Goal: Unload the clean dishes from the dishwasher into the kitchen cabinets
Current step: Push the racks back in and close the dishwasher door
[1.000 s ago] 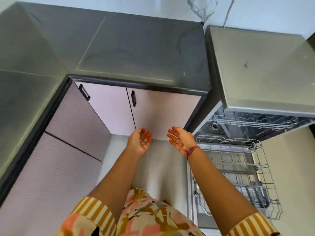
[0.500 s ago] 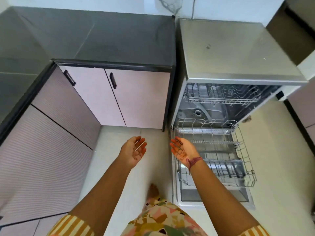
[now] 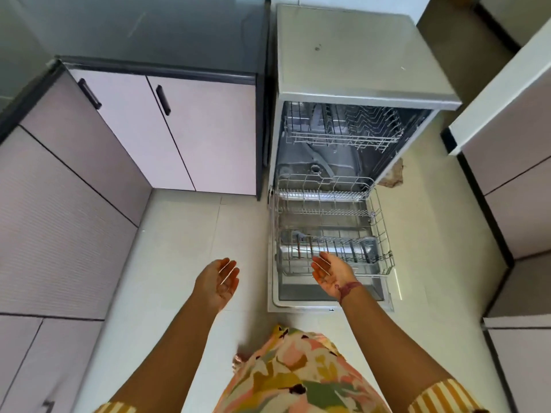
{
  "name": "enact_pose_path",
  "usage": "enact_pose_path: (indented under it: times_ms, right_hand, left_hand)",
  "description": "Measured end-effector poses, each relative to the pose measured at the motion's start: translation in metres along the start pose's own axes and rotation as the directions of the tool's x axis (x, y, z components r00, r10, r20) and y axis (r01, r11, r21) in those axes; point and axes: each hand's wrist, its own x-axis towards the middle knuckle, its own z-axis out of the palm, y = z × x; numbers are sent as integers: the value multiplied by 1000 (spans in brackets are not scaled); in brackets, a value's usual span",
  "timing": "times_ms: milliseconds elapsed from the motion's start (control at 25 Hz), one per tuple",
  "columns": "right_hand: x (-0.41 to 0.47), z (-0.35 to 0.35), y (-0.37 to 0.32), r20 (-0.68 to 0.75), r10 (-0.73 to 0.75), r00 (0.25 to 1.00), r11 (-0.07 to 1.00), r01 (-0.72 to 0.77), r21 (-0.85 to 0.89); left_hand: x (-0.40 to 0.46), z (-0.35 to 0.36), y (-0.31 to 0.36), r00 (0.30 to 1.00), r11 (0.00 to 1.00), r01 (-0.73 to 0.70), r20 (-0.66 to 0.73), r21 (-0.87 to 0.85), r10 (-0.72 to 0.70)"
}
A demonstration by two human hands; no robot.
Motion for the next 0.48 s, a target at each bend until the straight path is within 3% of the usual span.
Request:
enact_pose_path:
  times_ms: [320, 480]
  right_hand:
    - [17, -92, -30, -42, 24, 999, 997, -27, -69]
    - [39, -140, -61, -43, 65, 997, 986, -70, -149]
  left_hand:
    - [3, 67, -80, 1000, 999, 30, 2, 36, -30]
    - [5, 122, -127, 998, 997, 65, -16, -31, -66]
